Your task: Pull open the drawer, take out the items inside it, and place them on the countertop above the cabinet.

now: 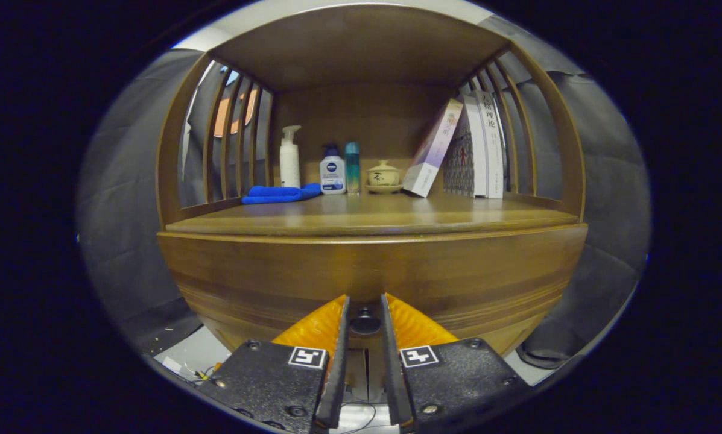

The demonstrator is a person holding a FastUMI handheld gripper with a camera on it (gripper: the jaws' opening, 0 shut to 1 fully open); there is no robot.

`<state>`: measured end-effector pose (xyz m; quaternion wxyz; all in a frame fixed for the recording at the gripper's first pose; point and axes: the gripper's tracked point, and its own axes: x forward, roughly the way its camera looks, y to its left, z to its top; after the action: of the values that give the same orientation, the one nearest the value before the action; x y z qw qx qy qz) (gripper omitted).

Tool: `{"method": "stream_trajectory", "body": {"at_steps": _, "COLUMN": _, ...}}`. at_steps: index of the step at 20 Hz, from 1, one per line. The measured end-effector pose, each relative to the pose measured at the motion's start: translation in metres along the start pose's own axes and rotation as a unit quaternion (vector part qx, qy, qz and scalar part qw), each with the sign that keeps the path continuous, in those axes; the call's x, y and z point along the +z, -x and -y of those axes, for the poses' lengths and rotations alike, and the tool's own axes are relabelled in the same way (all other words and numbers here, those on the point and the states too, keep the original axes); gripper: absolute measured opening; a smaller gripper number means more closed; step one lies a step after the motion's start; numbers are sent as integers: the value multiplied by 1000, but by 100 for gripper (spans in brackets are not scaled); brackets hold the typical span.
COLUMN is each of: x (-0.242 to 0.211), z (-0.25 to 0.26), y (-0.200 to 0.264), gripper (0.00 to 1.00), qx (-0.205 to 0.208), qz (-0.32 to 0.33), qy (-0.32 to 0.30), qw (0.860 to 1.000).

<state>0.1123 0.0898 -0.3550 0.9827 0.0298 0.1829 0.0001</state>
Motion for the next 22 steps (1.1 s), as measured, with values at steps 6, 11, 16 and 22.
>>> {"method": "stream_trajectory", "body": {"at_steps": 6, "x": -2, "z": -3, "y": -1, "gripper": 26, "qx": -20, "qz": -4, "qy": 4, "qw": 1000}}
{"method": "stream_trajectory", "body": {"at_steps": 11, "x": -4, "z": -1, "y": -2, "gripper": 18, "qx": -22, "qz": -12, "qy": 5, "qw": 1000}}
{"method": "stream_trajectory", "body": {"at_steps": 16, "x": -5, "z": 0, "y": 2, "gripper": 18, "qx": -21, "qz": -24, "qy": -4, "qw": 999}}
{"method": "stream_trajectory", "body": {"at_steps": 22, "x": -12, "z": 1, "y": 32, "gripper": 18, "qx": -10, "qz": -31, "qy": -14, "qw": 999}}
